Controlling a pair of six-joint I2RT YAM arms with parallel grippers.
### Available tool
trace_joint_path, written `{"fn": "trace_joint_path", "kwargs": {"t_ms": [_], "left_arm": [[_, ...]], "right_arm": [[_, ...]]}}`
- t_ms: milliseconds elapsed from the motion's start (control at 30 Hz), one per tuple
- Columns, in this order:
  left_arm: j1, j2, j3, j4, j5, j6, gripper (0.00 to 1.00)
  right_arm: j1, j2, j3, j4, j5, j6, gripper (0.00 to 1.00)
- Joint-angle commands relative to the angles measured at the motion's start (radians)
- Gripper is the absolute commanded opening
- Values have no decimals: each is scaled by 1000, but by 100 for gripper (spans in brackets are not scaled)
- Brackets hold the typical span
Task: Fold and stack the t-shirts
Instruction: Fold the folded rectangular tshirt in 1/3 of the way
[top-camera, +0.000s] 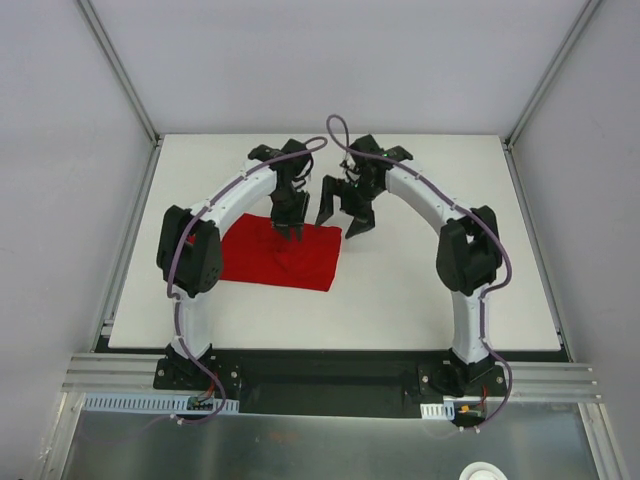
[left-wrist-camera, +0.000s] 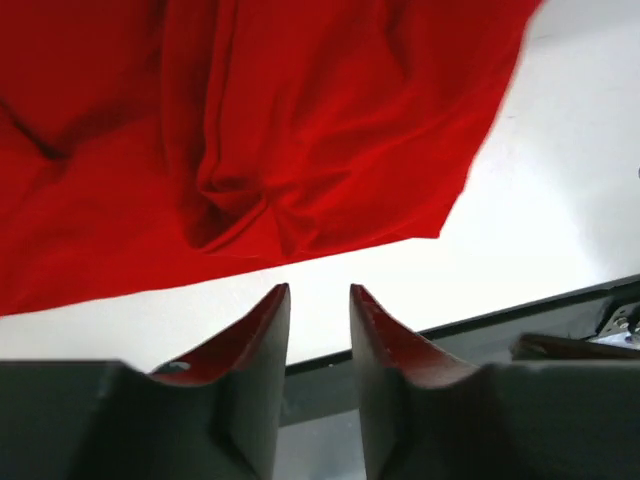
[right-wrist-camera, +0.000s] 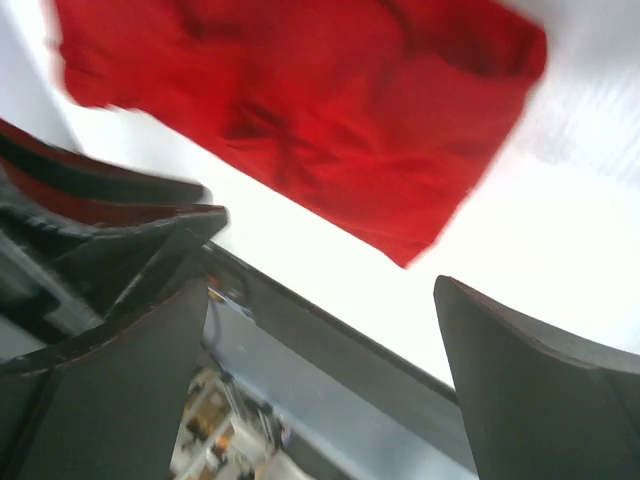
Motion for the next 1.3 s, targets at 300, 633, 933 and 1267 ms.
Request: {"fn": "trace_joint_path", "kwargs": {"t_ms": [300, 633, 933, 1267], "left_arm": [[4, -90, -220, 44, -113, -21, 61], [17, -43, -268, 55, -107, -44, 61], [17, 36, -266, 119, -45, -46, 63], [17, 79, -256, 116, -34, -52, 1]], "right_arm": [[63, 132, -15, -133, 37, -96, 100], [63, 172, 50, -143, 17, -92, 100], [63, 199, 5, -66, 4, -74, 100], [60, 242, 142, -8, -68, -8, 100]]}}
